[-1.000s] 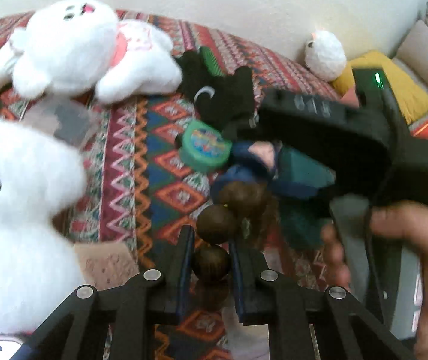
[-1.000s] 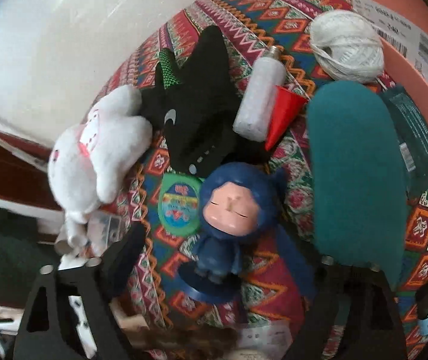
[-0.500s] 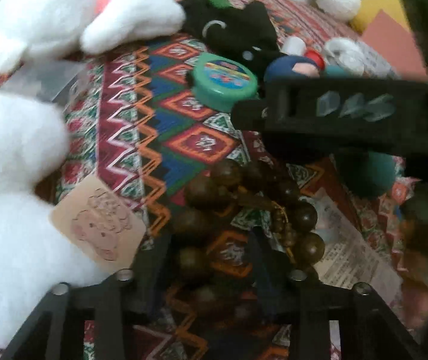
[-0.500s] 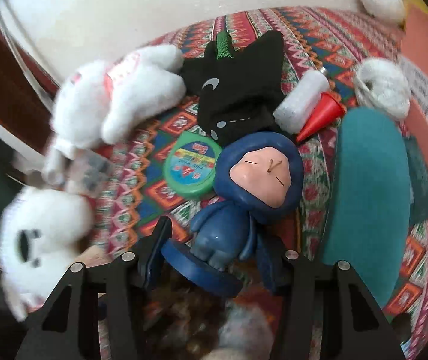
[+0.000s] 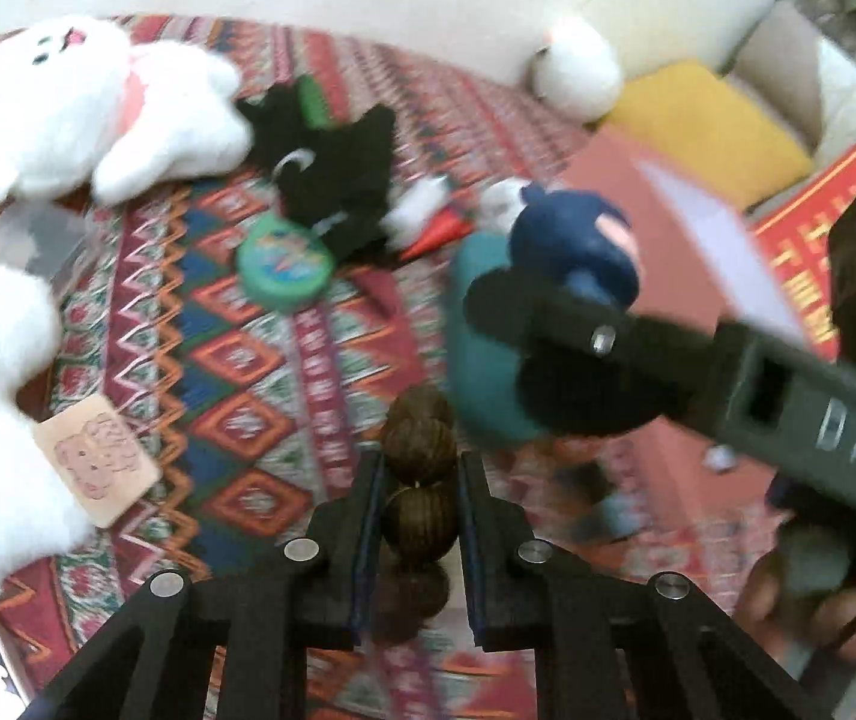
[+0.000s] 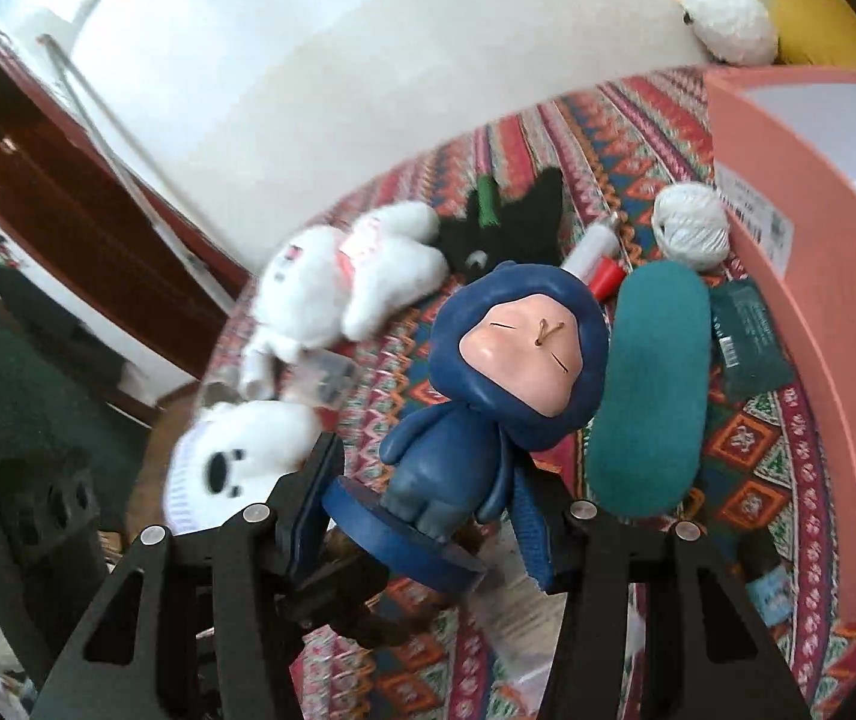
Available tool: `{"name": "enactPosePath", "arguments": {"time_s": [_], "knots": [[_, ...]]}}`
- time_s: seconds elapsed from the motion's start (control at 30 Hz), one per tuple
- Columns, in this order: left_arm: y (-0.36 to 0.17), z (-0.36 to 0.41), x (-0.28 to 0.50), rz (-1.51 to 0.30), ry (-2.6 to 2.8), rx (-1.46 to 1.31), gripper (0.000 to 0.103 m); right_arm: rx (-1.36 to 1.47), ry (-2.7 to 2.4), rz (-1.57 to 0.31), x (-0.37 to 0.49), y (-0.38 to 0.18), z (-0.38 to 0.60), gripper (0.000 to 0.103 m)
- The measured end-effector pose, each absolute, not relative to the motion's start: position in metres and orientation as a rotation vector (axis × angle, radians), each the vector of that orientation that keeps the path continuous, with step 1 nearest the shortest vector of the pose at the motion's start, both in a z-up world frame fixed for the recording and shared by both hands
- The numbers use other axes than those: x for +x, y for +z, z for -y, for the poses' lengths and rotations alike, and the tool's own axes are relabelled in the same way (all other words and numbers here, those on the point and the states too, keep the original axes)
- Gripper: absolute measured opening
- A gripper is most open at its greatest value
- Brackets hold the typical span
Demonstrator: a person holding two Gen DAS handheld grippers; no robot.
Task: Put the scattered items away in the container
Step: 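Release the bracelet with the left tool while the right tool releases the figurine into the box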
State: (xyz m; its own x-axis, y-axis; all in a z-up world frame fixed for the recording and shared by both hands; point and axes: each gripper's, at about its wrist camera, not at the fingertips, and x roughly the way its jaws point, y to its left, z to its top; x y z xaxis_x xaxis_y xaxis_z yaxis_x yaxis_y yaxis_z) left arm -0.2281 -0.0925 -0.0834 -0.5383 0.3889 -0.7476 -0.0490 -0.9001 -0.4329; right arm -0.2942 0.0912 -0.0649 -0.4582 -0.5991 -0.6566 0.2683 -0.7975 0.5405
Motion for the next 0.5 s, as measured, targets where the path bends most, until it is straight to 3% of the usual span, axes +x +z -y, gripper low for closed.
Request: {"name": "enactPosePath", "arguments": {"time_s": [0.5], "knots": [[0.002, 0.06, -0.174, 0.543, 2.463, -1.158, 0.017, 1.025, -2.284, 0.553, -0.21, 0.008, -0.149, 0.055]]}}
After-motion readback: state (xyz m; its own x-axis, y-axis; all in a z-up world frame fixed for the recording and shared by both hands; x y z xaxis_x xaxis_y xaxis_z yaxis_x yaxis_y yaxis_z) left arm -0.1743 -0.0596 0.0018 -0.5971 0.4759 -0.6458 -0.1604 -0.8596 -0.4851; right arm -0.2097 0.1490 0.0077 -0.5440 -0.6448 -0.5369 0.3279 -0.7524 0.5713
